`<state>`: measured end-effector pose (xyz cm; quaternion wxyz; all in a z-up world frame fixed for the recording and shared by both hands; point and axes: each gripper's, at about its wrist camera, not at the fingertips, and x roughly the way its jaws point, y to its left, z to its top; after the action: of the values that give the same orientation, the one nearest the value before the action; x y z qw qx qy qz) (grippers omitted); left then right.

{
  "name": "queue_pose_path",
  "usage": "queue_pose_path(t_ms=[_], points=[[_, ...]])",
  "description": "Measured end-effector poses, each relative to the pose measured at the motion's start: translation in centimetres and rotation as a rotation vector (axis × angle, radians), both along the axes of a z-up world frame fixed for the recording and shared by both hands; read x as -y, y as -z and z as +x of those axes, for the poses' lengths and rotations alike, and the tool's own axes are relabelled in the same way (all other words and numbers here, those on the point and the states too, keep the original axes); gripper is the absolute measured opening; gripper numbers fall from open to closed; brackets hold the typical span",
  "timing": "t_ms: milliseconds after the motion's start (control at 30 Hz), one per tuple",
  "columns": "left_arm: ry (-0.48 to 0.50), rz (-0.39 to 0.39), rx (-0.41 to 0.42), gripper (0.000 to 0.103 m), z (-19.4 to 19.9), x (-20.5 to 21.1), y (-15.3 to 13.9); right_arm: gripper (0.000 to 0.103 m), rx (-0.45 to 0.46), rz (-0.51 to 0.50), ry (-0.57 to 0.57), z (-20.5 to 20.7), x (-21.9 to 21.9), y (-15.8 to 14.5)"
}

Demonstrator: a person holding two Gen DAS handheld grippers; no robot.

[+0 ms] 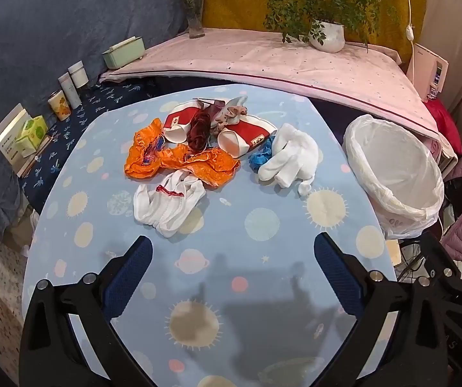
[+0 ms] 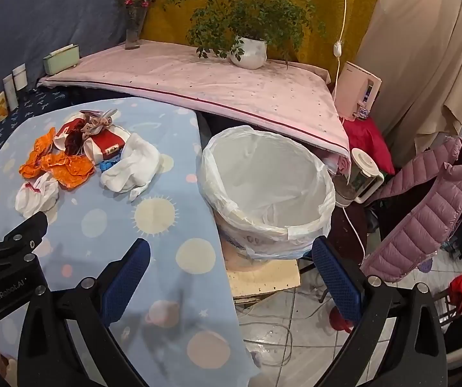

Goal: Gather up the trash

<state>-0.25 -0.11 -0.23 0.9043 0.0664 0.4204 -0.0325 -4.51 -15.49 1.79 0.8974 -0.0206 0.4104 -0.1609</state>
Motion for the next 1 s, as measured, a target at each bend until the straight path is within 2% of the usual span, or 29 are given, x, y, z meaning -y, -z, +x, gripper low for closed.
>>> queue_pose_path(t_ms=[1000], points=[[-0.004,-0.011,-0.019,0.096,0.2,-0.3,0.0,0.096,-0.008,-0.004,-0.002,0.1,0.4,0.2]])
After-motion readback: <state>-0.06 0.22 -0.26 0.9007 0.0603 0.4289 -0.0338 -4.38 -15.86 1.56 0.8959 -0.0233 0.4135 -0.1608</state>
